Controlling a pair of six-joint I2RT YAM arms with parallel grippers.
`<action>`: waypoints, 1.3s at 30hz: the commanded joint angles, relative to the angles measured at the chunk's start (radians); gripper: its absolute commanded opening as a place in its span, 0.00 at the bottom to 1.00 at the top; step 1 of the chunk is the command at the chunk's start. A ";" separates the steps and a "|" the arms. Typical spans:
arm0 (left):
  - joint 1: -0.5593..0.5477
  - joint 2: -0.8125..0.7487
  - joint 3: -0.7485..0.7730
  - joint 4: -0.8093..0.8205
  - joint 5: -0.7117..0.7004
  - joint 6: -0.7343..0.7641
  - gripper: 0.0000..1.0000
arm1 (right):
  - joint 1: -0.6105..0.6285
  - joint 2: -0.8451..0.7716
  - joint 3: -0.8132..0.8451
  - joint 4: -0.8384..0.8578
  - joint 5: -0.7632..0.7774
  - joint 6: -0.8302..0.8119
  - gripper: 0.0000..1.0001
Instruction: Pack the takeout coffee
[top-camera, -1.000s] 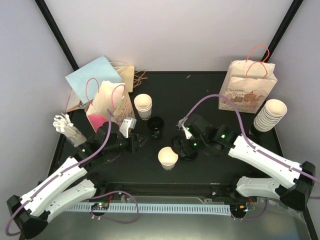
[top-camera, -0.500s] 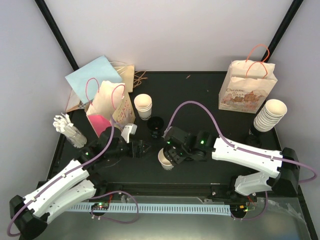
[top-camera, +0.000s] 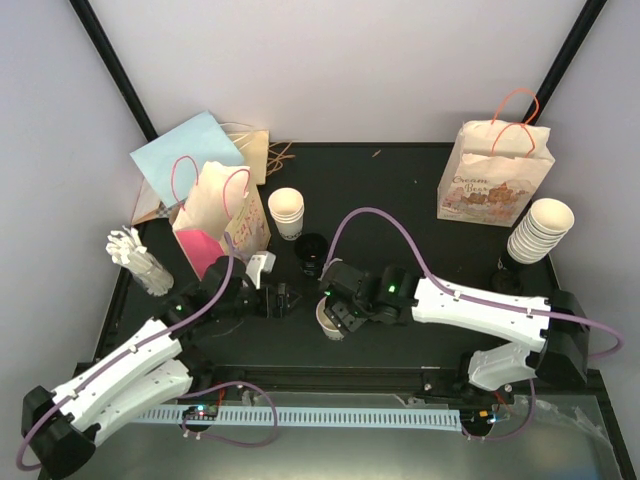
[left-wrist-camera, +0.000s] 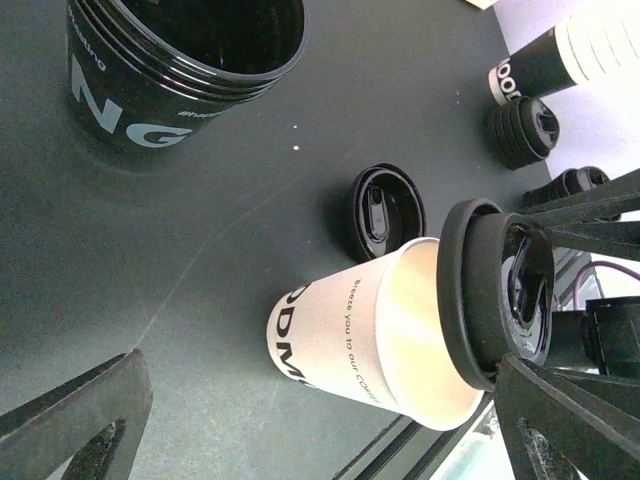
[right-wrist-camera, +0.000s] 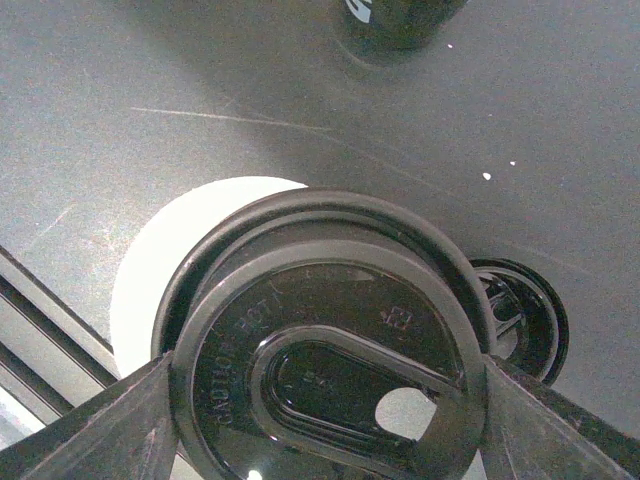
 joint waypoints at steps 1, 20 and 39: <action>0.004 0.014 -0.006 0.028 0.019 -0.003 0.96 | 0.021 0.018 0.033 0.001 0.049 0.008 0.78; 0.004 0.084 -0.060 0.168 0.159 -0.049 0.62 | 0.055 0.066 0.066 -0.016 0.065 0.000 0.78; 0.004 0.111 -0.074 0.203 0.192 -0.055 0.57 | 0.055 0.076 0.044 0.011 0.003 0.008 0.78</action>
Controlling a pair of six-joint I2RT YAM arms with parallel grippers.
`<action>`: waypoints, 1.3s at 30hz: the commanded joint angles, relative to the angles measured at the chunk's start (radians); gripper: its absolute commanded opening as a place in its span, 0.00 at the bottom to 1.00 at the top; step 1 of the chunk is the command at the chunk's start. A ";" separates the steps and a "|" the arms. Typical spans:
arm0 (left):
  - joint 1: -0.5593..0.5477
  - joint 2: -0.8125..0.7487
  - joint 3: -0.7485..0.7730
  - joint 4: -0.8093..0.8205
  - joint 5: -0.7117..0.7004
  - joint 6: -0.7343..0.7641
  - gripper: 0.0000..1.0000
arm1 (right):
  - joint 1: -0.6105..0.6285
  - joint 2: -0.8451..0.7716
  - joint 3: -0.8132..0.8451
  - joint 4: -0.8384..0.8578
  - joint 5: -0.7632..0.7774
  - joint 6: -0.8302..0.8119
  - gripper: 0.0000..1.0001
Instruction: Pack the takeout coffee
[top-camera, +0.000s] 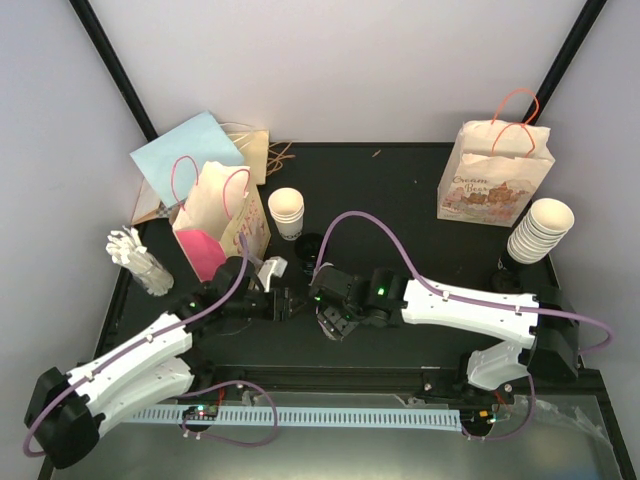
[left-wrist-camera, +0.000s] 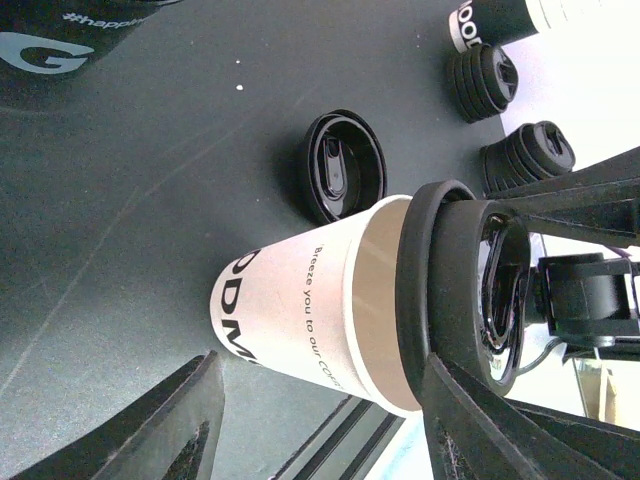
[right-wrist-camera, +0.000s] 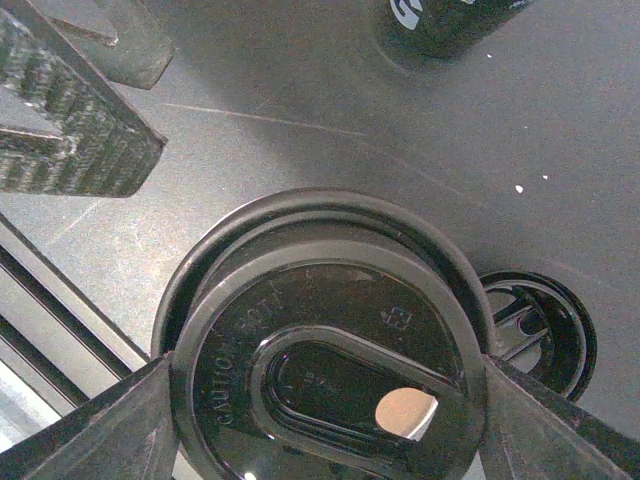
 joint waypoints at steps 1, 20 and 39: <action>0.004 0.017 -0.004 0.047 0.033 -0.016 0.56 | 0.006 0.018 0.000 0.018 -0.006 0.008 0.78; 0.004 0.063 -0.016 0.092 0.063 -0.024 0.46 | 0.006 0.060 -0.008 0.030 -0.026 0.006 0.78; 0.003 0.111 -0.034 0.140 0.080 -0.032 0.45 | 0.004 0.108 -0.028 0.024 -0.096 -0.003 0.78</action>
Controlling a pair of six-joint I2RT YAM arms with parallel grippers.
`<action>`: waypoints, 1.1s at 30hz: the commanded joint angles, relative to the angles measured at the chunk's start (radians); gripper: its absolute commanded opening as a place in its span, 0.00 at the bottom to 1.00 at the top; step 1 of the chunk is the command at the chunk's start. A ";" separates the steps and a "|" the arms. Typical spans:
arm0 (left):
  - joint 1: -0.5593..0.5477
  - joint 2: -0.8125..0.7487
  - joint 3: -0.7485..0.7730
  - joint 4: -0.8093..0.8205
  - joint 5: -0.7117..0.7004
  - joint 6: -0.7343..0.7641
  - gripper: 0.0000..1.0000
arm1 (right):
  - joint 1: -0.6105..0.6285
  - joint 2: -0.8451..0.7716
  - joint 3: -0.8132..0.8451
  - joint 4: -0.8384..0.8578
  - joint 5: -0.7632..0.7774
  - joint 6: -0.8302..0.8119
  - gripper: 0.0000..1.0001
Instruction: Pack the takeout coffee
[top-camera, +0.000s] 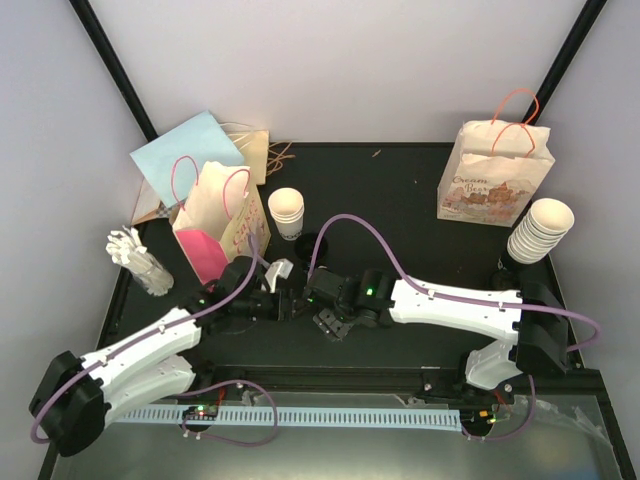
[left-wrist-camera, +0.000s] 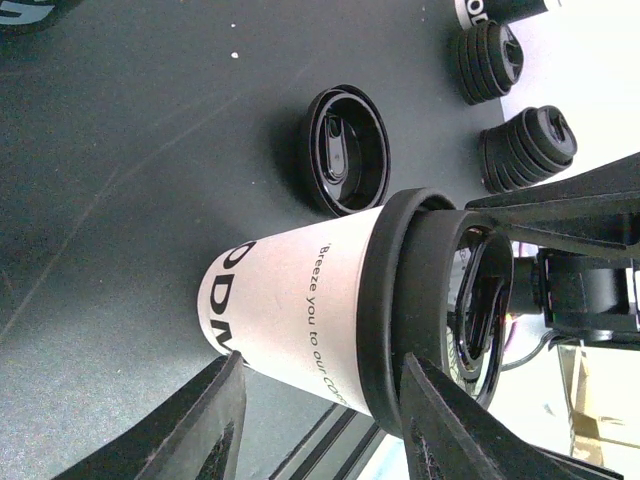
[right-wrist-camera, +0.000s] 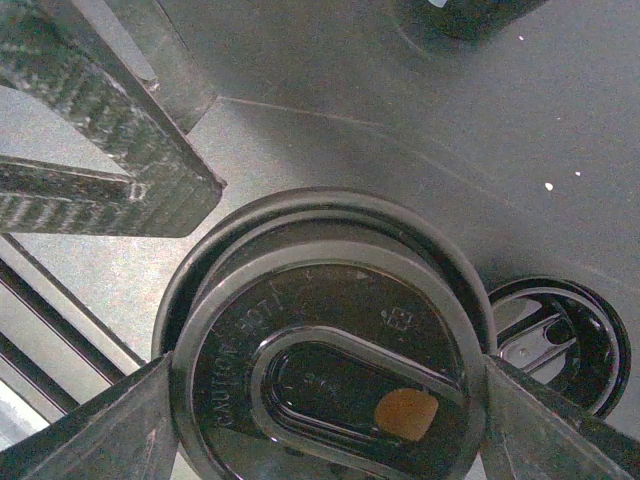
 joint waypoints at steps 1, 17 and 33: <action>0.004 0.015 -0.009 0.047 0.027 -0.010 0.45 | 0.005 0.043 -0.029 0.000 -0.075 -0.004 0.78; 0.002 0.098 -0.004 0.105 0.049 -0.012 0.43 | 0.005 0.058 -0.052 -0.020 -0.122 -0.024 0.75; 0.001 0.151 -0.012 0.070 0.022 -0.004 0.41 | 0.003 0.070 -0.119 0.024 -0.194 -0.036 0.73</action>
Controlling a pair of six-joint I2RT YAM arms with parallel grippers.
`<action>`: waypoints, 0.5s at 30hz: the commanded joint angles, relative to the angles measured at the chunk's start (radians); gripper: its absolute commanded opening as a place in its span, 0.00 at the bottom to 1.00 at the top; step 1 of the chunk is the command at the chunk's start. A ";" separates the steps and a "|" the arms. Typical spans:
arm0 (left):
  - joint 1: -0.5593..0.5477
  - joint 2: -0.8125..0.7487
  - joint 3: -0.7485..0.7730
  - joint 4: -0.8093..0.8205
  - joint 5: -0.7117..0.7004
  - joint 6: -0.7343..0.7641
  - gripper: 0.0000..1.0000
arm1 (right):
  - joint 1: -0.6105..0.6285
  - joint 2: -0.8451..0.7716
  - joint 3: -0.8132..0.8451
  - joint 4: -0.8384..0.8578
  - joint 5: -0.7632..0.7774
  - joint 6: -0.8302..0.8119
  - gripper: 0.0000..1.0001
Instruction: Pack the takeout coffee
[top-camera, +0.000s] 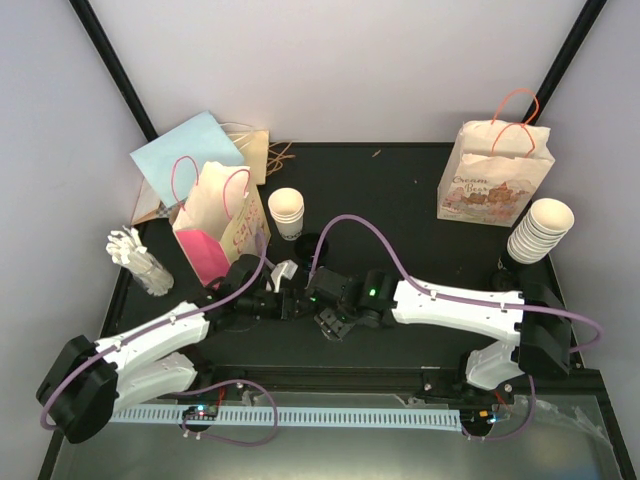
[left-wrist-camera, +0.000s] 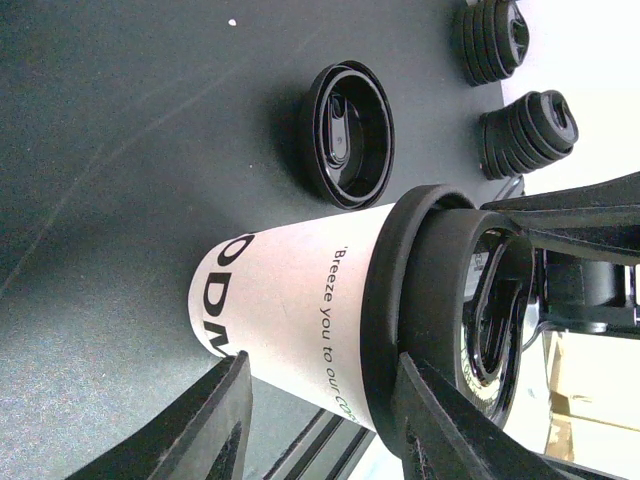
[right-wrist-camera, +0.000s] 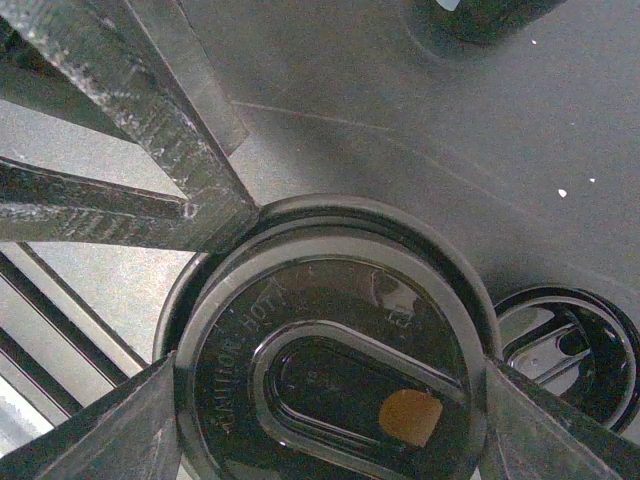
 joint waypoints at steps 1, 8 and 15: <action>-0.006 0.037 0.001 -0.011 -0.039 -0.002 0.41 | 0.012 0.074 -0.094 -0.007 -0.170 -0.016 0.73; -0.005 -0.032 0.025 -0.017 -0.043 -0.001 0.44 | 0.012 0.048 -0.108 -0.005 -0.148 -0.014 0.72; -0.006 -0.080 0.066 -0.058 -0.026 0.028 0.53 | 0.012 0.020 -0.106 -0.014 -0.099 -0.052 0.72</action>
